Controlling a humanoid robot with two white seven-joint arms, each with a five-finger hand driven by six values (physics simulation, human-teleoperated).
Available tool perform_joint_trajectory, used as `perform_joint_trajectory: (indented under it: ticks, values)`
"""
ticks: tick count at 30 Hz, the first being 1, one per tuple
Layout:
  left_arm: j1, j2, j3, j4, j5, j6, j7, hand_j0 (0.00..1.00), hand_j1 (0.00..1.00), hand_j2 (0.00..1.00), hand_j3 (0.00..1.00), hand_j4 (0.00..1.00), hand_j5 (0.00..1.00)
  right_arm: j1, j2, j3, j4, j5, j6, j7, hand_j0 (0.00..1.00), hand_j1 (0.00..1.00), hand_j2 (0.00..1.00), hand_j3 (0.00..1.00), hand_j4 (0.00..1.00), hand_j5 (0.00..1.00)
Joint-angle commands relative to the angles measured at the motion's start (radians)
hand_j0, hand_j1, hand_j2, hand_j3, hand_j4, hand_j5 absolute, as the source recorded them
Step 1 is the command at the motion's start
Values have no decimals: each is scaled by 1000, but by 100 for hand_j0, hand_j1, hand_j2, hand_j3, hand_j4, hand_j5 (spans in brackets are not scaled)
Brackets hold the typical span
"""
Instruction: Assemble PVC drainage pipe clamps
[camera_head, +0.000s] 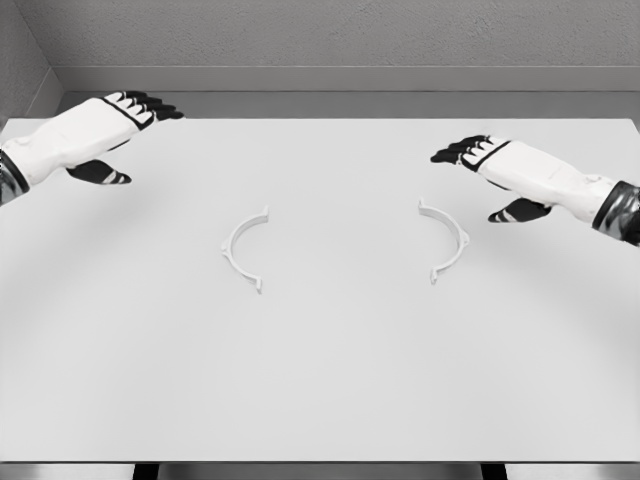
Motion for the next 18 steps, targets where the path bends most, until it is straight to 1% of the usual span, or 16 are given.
perform_joint_trajectory:
  ticks: [1, 2, 4, 6, 8, 10, 13, 14, 15, 18]
  values:
    - [0, -5, 4, -31, 6, 1, -2, 100, 100, 100, 100, 100, 100, 0, 14, 10, 50, -11, 3, -2, 100, 100, 100, 100, 100, 100]
    - [12, -7, 8, -31, 6, 1, -2, 100, 100, 100, 100, 100, 100, 0, 15, 10, 81, -14, 3, -3, 100, 100, 100, 100, 100, 100]
    - [66, -7, 24, -63, 8, 1, 0, 100, 100, 100, 100, 100, 100, 2, 14, 8, 91, -46, 3, -3, 100, 100, 100, 100, 100, 100]
    - [90, -5, 24, -98, 8, 1, 0, 100, 100, 100, 100, 100, 100, 0, 14, 10, 130, -51, 3, -3, 100, 100, 100, 100, 100, 100]
    - [126, -2, 24, -130, 9, 1, 3, 100, 100, 100, 100, 100, 100, 2, 14, 14, 148, -77, 3, -3, 100, 100, 100, 100, 100, 100]
    - [153, -2, 24, -159, 35, 1, 3, 100, 100, 100, 100, 100, 100, 2, 15, 16, 165, -78, 3, -3, 100, 100, 100, 100, 100, 100]
    - [179, -7, 18, -196, 37, 1, 3, 100, 100, 100, 100, 100, 100, 2, 15, 16, 173, -78, 3, -5, 100, 100, 100, 100, 100, 100]
    - [187, -7, 18, -202, 38, 1, 3, 100, 100, 100, 100, 100, 100, 0, 20, 18, 194, -78, 3, -3, 100, 100, 100, 100, 100, 100]
    - [199, -7, 15, -221, 43, 1, 3, 100, 100, 100, 100, 100, 100, 2, 38, 16, 203, -78, 3, -3, 100, 100, 100, 100, 100, 100]
    - [210, -20, 11, -236, 38, 1, 2, 100, 100, 100, 100, 100, 100, 2, 44, 16, 202, -78, 3, -3, 100, 100, 100, 100, 100, 100]
